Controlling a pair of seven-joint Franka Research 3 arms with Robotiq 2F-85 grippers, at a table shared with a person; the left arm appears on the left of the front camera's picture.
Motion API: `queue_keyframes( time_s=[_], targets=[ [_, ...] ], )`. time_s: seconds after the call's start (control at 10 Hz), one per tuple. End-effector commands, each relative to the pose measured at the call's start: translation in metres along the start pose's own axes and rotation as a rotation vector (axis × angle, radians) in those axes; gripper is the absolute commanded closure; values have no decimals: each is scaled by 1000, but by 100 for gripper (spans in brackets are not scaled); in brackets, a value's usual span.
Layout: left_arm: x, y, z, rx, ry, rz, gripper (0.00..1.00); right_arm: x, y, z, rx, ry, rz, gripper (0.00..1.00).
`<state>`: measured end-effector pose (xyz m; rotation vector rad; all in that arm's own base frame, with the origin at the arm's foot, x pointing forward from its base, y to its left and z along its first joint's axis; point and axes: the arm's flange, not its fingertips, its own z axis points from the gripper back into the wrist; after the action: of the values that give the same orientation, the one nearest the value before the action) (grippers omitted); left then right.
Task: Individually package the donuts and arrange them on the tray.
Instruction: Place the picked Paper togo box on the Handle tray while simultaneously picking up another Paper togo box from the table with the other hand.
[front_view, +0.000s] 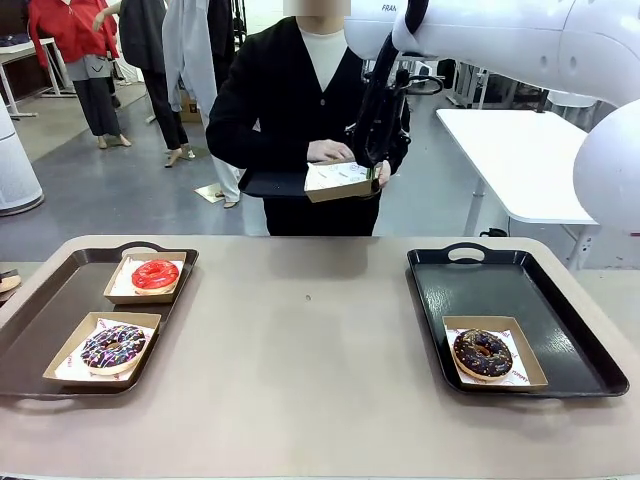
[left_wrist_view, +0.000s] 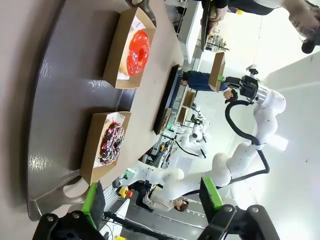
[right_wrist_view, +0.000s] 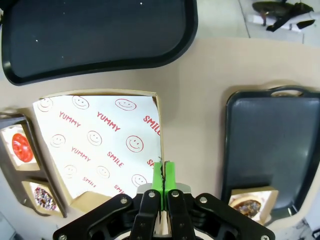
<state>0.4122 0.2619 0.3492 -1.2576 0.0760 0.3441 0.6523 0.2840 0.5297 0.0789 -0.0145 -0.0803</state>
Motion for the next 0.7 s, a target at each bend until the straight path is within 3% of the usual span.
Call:
queue_keyframes(
  time_s=[0.0, 0.6],
  targets=[
    [-1, 3, 0, -5, -35, -30, 0, 14, 11, 10, -6, 22, -16, 100],
    [0, 0, 1, 2, -4, 0, 0, 1, 0, 0, -3, 8, -1, 100]
  ],
)
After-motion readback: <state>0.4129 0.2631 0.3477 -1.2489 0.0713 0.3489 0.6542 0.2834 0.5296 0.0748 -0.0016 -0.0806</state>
